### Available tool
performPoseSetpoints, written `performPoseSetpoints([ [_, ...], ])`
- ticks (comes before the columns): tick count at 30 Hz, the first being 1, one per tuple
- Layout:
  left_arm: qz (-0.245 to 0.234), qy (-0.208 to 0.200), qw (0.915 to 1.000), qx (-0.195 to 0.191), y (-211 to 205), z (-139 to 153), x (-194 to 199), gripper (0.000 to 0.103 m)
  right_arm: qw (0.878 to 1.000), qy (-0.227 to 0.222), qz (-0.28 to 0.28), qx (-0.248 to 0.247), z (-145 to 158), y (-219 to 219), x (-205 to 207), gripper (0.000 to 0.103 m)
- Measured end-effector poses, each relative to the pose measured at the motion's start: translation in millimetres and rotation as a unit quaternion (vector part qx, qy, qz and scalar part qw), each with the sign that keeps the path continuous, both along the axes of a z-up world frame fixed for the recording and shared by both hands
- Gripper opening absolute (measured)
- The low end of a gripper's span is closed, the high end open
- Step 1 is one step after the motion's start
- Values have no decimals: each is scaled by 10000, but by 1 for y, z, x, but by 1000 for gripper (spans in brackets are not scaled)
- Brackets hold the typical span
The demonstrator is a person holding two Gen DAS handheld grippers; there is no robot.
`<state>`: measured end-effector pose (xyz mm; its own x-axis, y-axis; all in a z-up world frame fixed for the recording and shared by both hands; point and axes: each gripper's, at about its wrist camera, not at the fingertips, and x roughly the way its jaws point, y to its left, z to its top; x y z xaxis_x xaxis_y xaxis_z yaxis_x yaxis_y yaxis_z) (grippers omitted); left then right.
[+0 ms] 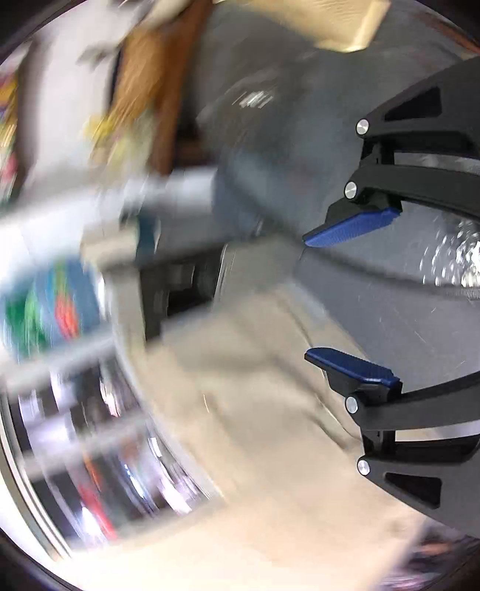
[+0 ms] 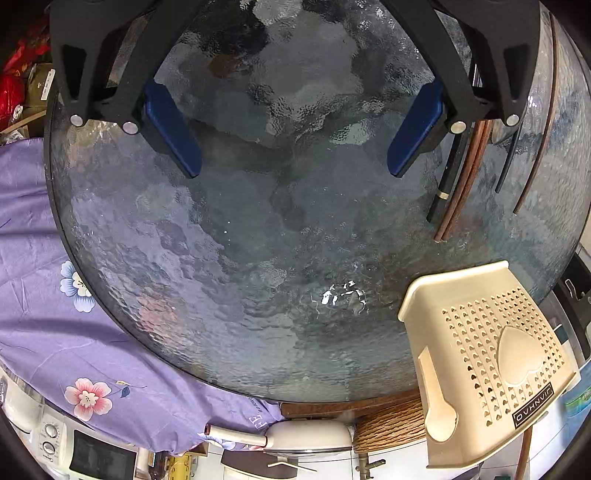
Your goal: Organize utensils
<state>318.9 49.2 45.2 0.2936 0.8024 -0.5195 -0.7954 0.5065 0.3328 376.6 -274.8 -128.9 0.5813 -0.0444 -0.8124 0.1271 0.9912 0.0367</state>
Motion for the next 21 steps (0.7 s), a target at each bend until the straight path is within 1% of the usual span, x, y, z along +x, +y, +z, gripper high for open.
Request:
performPoseSetpoints([
  [1,305,-174,9994,80,3,7,-9,71,10000,0,0,-1,0,0,0,99],
  [2,694,-424,9965,184,5,15,-20,75,10000,0,-1,-1,-1,1,0,99],
  [3,1111,-726,9906,331,6,25,-33,76,10000,0,-1,-1,-1,1,0,99],
  [4,1293,-908,9867,382,8,30,-43,77,10000,0,-1,-1,-1,0,0,99],
  [6,1672,-1026,9790,553,12,39,-54,77,10000,-1,-1,-2,-1,0,0,99],
  [8,1750,-1139,9764,546,19,44,-55,77,10000,0,-2,-3,0,1,1,99],
  [9,1709,-1168,9771,494,24,45,-54,77,10000,-1,-2,-2,-1,0,0,99],
  [10,1626,-1162,9787,463,29,46,-52,77,10000,0,-1,-2,-1,0,1,99],
  [13,1108,-980,9888,210,47,41,-46,77,10000,-1,-2,-2,0,0,0,99],
  [15,686,-980,9928,-55,59,35,-43,77,10000,-1,-3,-2,0,0,0,99],
  [16,320,-956,9947,-223,68,32,-44,77,10000,-1,-2,-2,0,0,0,99],
  [18,-158,-799,9963,-277,76,25,-48,77,10000,-2,-3,-3,0,0,0,99],
  [19,-559,-712,9954,-319,80,21,-53,77,10000,-2,-3,-2,0,0,0,99],
  [21,-1082,-804,9891,-595,89,13,-67,77,10000,-2,-3,-3,0,0,0,99],
])
